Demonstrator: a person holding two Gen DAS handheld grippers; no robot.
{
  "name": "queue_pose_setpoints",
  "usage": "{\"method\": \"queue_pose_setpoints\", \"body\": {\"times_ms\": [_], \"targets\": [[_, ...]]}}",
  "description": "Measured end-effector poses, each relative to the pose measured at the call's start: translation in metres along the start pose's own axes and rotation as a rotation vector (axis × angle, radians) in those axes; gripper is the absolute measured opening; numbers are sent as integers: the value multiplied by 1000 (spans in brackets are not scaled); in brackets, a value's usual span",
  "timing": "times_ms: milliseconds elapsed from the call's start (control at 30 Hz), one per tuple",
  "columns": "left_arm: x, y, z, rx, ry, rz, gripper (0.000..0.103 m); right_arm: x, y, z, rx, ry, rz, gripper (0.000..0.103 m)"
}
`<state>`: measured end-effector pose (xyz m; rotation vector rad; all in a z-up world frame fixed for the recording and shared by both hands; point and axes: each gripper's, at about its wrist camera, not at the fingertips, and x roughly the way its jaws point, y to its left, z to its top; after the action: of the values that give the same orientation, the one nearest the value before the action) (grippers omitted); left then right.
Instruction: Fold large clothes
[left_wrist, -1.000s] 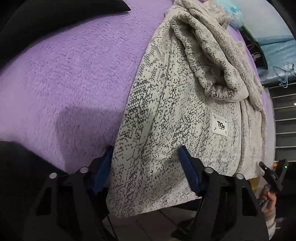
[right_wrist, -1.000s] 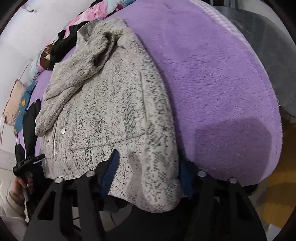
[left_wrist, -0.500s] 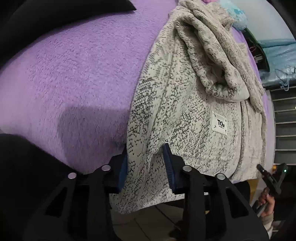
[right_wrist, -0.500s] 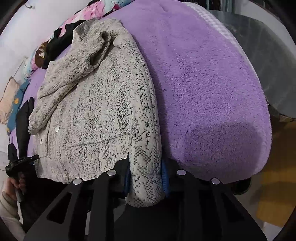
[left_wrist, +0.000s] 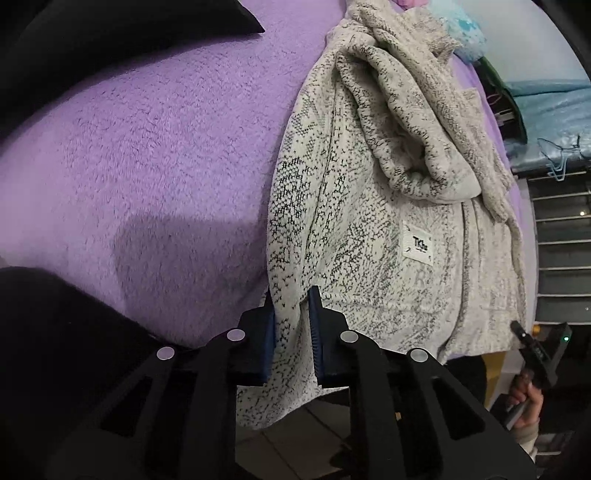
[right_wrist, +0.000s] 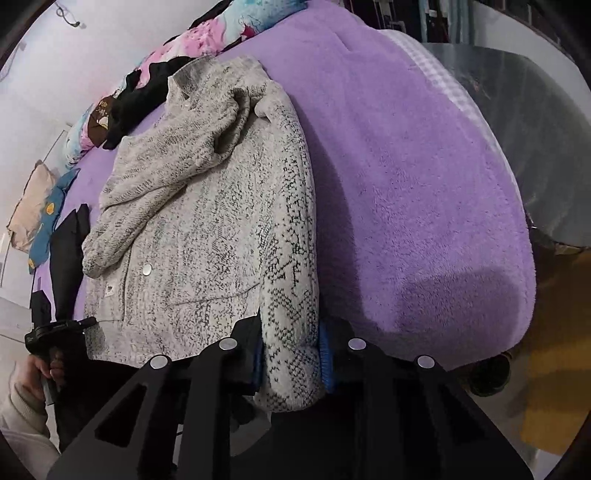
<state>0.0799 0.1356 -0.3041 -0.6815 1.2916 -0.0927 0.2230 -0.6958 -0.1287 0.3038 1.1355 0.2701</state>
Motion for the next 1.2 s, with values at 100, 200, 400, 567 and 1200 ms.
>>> {"method": "queue_pose_setpoints", "body": {"times_ms": [100, 200, 400, 567, 1200], "targets": [[-6, -1, 1, -12, -1, -30, 13, -3, 2, 1, -2, -9, 13, 22], [-12, -2, 1, -20, -5, -56, 13, -7, 5, 3, 1, -23, 34, 22], [-26, -10, 2, -3, -21, -80, 12, -26, 17, 10, -28, -60, 85, 21], [-37, -18, 3, -7, -32, -132, 12, -42, 32, 18, -62, -98, 103, 20], [-90, -48, 48, -80, -44, -346, 10, -90, 57, 84, -114, -187, 180, 19]]}}
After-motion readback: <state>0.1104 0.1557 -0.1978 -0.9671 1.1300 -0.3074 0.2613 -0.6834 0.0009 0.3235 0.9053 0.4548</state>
